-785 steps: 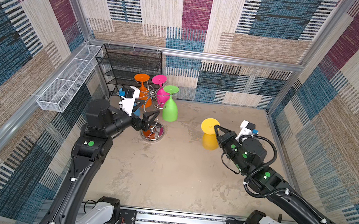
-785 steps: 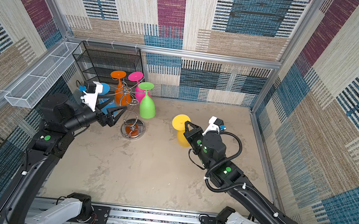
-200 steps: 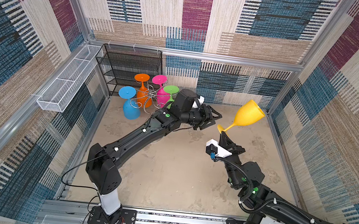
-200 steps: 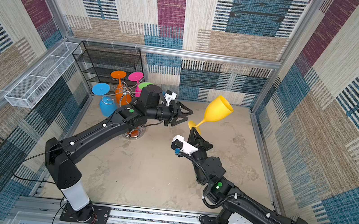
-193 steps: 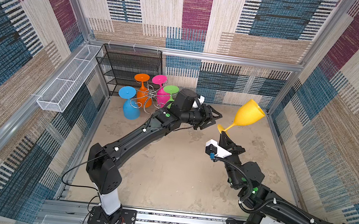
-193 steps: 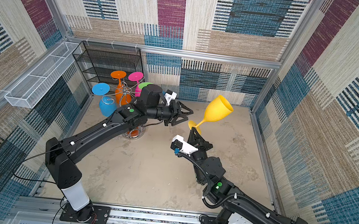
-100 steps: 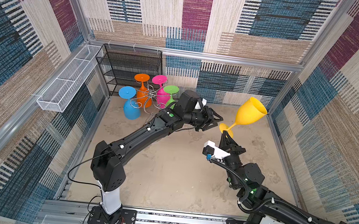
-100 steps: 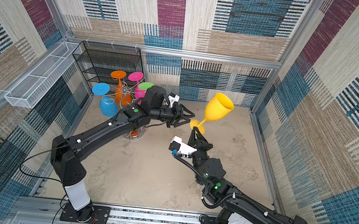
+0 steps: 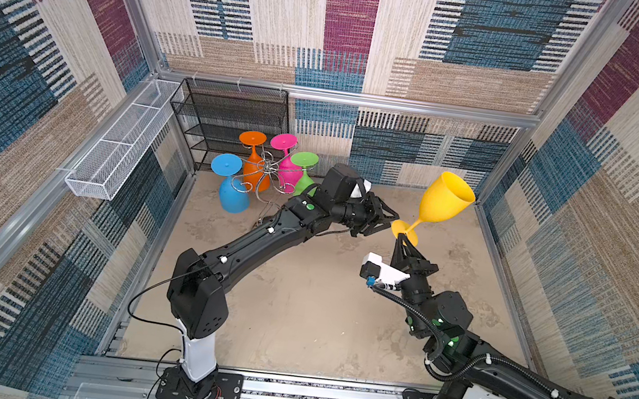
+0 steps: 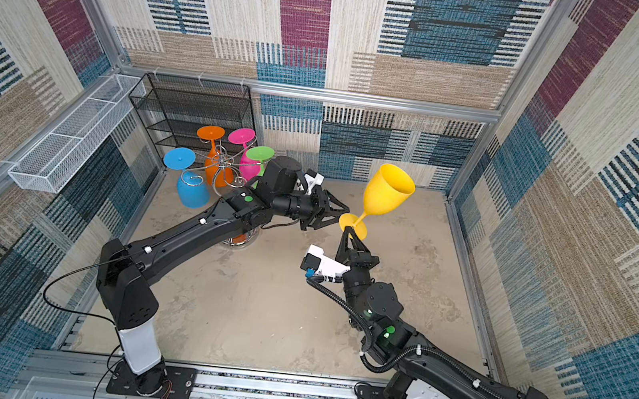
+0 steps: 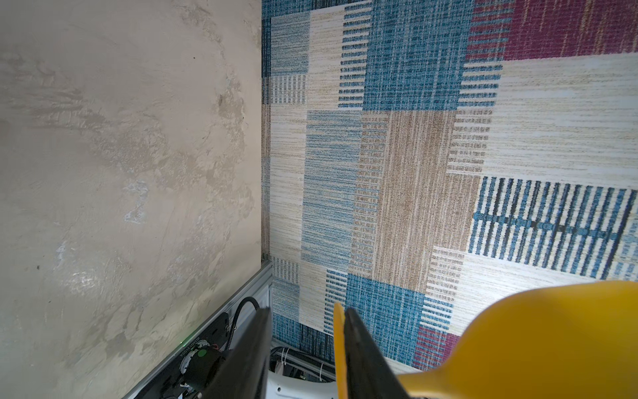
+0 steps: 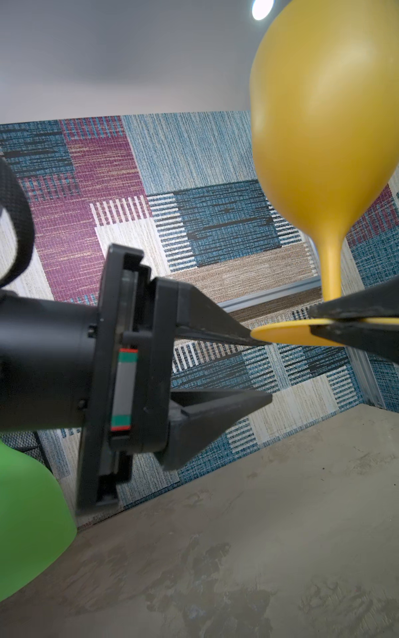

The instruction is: Take the wine glass off the wine glass rack

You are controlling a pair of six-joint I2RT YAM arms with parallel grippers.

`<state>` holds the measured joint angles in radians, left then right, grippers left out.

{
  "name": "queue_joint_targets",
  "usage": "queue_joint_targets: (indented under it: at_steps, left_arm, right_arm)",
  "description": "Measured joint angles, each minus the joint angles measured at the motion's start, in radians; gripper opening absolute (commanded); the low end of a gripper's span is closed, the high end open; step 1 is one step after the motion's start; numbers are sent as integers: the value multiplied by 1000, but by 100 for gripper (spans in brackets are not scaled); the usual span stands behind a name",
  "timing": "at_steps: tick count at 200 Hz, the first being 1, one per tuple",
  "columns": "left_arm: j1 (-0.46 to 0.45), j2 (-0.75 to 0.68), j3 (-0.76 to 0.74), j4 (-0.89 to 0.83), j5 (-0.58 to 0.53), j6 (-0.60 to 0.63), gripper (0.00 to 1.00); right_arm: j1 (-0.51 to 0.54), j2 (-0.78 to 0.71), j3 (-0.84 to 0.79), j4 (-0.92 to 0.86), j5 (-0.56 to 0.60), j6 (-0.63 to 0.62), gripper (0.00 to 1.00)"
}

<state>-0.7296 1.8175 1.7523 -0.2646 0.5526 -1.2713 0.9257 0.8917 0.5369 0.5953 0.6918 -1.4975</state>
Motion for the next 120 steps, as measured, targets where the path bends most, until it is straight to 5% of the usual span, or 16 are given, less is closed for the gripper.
queue_joint_targets:
  at_steps: [120]
  left_arm:
    - [-4, -4, -43, 58, 38, -66, 29]
  right_arm:
    - [3, 50, 19, -73, -36, 5, 0]
